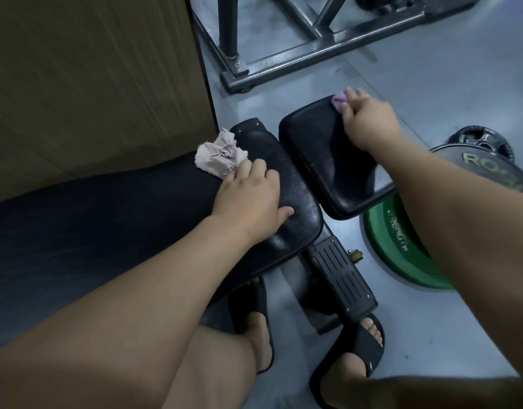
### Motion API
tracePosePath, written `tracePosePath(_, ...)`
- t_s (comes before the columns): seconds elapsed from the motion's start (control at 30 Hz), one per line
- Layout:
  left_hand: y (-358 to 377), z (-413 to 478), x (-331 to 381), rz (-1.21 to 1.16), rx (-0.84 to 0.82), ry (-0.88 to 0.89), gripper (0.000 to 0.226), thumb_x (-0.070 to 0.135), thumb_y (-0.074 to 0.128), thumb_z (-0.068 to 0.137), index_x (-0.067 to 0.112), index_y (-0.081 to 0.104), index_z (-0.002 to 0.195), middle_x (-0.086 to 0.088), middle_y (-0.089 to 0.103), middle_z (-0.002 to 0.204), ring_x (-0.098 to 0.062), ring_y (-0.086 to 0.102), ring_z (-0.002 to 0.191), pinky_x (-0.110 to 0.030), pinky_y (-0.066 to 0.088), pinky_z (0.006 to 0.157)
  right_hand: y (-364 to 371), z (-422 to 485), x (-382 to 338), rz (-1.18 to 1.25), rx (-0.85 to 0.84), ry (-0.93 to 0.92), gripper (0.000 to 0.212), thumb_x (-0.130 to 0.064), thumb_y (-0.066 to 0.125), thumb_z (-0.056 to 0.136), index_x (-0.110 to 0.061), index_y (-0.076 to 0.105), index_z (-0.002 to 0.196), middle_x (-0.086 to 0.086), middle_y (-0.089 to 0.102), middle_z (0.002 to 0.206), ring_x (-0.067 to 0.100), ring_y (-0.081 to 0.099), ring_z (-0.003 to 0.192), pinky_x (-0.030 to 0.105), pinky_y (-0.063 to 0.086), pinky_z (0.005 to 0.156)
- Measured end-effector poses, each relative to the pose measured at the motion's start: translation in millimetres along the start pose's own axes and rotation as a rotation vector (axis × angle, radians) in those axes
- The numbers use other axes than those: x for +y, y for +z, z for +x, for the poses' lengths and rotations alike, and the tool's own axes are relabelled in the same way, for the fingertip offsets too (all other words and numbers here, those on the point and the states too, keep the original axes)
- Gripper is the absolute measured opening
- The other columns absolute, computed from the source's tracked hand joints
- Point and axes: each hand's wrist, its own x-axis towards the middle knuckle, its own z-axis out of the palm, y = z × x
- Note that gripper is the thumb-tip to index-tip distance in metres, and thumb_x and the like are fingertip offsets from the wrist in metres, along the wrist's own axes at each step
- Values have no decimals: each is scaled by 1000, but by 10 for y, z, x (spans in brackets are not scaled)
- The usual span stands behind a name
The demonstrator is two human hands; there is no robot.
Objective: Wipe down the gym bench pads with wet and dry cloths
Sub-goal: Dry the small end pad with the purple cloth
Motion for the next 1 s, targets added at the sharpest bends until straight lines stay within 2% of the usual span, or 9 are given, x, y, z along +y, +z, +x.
tracePosePath(0.1,-65,96,-9,-9,155,68,41,49,54,93,18,60,119,-2,50,123,-26,40,124,-45,32,110,16,-412,62,-37,76,-88,36,-28,40,106,-6,56,130,21,54,137,45,51,119,44,37,105)
tracePosePath(0.2,-85,219,-52,-49,262,-32,38,44,55,93,19,60,121,-6,47,135,-32,35,134,-52,26,114,53,-858,-15,-42,139,-115,40,-21,46,104,2,56,135,27,54,142,42,49,131,44,32,118)
tracePosePath(0.3,-71,294,-94,-118,154,-234,48,45,48,96,30,45,141,-13,20,163,-44,7,151,-62,3,121,96,-1345,-81,-37,169,-189,42,-19,47,103,5,56,137,27,57,141,35,51,137,44,30,121)
tracePosePath(0.4,-28,319,-190,-132,-19,-409,59,50,39,98,35,28,154,-14,3,168,-48,-4,151,-64,-1,120,139,-1692,-36,-55,188,-308,43,-22,46,105,2,59,137,25,58,140,35,54,135,44,35,119)
tracePosePath(0.57,-30,215,-340,-165,-4,-419,44,36,47,99,24,48,142,-13,38,148,-38,32,132,-50,32,106,25,-1637,8,-106,229,-386,33,-21,60,99,-3,68,127,21,69,126,40,65,104,41,50,97)
tracePosePath(0.67,-82,114,-435,-206,74,-388,36,19,52,97,17,56,133,-13,47,134,-37,41,120,-44,43,95,-49,-1629,-219,-31,282,-360,19,-13,60,99,-5,70,114,17,74,107,39,62,83,38,45,85)
tracePosePath(0.8,-155,-44,-607,-368,155,-409,35,7,49,96,13,60,129,-15,50,128,-35,50,114,-36,43,82,50,-1946,-640,48,266,-446,24,-14,62,99,-6,67,121,10,72,116,31,55,92,31,45,89)
tracePosePath(0.9,-180,-228,-748,-596,245,-466,37,11,51,97,16,61,133,-11,50,134,-29,54,117,-31,45,89,203,-2124,-909,-23,353,-516,22,-4,70,90,3,68,112,19,70,115,25,46,102,37,54,89)
tracePosePath(1.0,-268,-390,-913,-758,343,-526,37,15,52,98,19,61,134,-7,53,136,-20,55,118,-22,40,88,319,-1796,-1114,-34,280,-487,11,-6,57,95,-6,62,105,10,66,114,25,44,88,37,46,86)
